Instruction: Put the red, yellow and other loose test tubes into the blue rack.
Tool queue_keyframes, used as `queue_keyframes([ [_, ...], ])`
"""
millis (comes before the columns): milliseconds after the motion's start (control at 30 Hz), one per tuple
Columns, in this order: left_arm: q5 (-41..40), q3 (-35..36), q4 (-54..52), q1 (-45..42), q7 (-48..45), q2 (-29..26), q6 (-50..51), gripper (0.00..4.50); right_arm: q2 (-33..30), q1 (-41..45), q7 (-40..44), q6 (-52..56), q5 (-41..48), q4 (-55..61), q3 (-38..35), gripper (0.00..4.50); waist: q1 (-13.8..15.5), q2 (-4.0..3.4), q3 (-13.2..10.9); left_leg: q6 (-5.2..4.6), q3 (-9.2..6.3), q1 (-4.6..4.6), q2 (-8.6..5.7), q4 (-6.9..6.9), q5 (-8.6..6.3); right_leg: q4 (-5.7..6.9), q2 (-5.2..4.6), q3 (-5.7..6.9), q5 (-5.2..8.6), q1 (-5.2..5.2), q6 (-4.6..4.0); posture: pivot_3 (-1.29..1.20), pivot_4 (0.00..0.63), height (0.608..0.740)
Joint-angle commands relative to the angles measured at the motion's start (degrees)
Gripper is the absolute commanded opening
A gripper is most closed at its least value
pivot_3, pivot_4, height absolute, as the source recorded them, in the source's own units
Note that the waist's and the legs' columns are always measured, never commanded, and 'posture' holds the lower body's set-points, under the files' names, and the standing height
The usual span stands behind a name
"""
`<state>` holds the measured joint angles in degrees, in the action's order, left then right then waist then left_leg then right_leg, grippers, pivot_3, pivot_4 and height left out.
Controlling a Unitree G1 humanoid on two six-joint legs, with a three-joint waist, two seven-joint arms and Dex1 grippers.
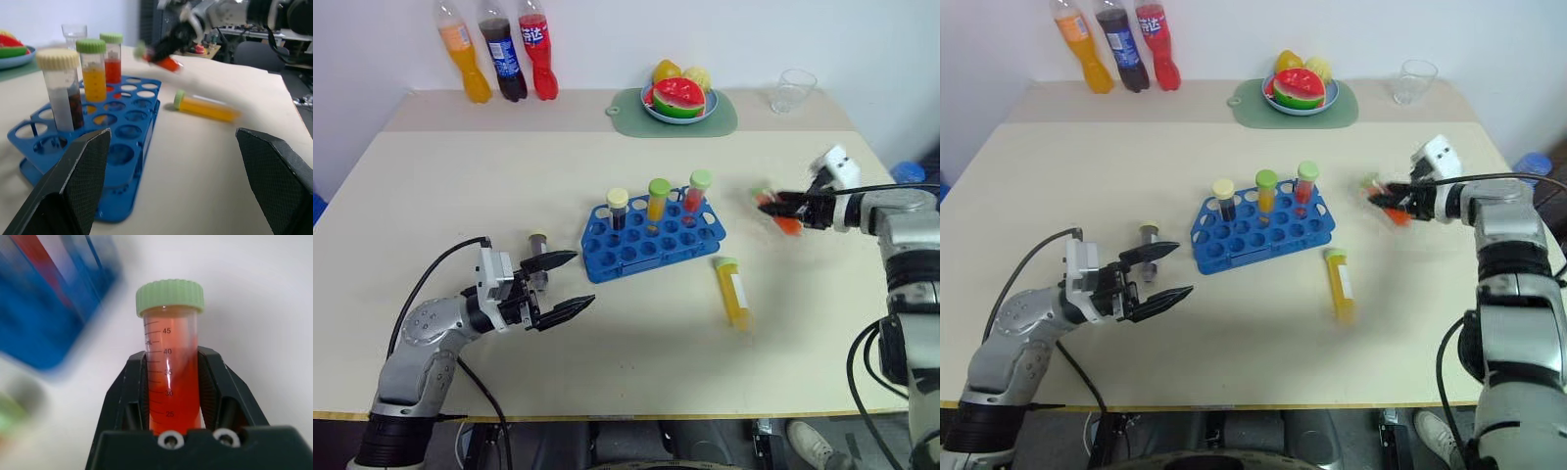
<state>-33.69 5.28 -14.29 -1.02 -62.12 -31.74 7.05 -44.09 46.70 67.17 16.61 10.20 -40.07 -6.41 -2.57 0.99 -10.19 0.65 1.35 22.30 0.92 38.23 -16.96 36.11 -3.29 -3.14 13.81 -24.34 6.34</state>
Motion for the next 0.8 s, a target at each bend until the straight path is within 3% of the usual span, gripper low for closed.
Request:
queue_keyframes([
  [33,0.1,0.5,0.6,-1.1,-0.6,-0.2,-1.0,4.22,4.7,-8.8,-3.4,0.1,11.0,19.8,-8.9,1.15,0.2,0.03,0.0,0.0,-0.05,0.01,0.03,-0.02,0.0,0.01,0.05,0.02,0.0,0.0,-0.01,0.0,0.15,0.74],
  [200,0.0,0.1,2.8,-3.5,-1.7,-0.1,-0.9,4.22,16.8,-19.7,-13.4,-4.4,15.3,36.3,-11.0,1.15,0.2,0.01,0.0,0.0,-0.07,0.01,0.03,0.03,0.0,0.05,0.04,0.02,0.0,0.01,0.0,0.0,0.15,0.74],
  [333,0.0,0.0,4.4,-5.1,-2.6,-0.1,-0.8,4.22,24.1,-22.5,-19.7,-13.8,11.5,36.1,-8.7,1.15,0.2,0.01,0.0,0.01,-0.06,0.01,0.0,0.04,0.01,0.04,0.0,0.01,0.0,0.01,0.01,0.0,0.15,0.74],
  [500,0.1,0.1,5.9,-6.6,-3.3,0.0,-0.8,4.22,29.5,-22.1,-24.4,-23.6,7.8,31.0,-5.7,1.15,0.2,0.0,0.0,0.01,-0.04,0.0,0.0,0.04,0.01,0.04,0.02,0.02,0.0,0.01,0.0,0.0,0.15,0.74],
  [800,0.3,0.2,5.0,-6.1,-3.5,-0.1,-1.1,4.22,31.6,-25.7,-27.0,-28.0,7.2,29.2,-2.9,1.15,0.2,0.0,0.0,0.03,-0.05,0.0,0.0,0.04,0.02,0.04,-0.03,0.02,0.0,0.01,0.0,0.0,0.15,0.74],
])
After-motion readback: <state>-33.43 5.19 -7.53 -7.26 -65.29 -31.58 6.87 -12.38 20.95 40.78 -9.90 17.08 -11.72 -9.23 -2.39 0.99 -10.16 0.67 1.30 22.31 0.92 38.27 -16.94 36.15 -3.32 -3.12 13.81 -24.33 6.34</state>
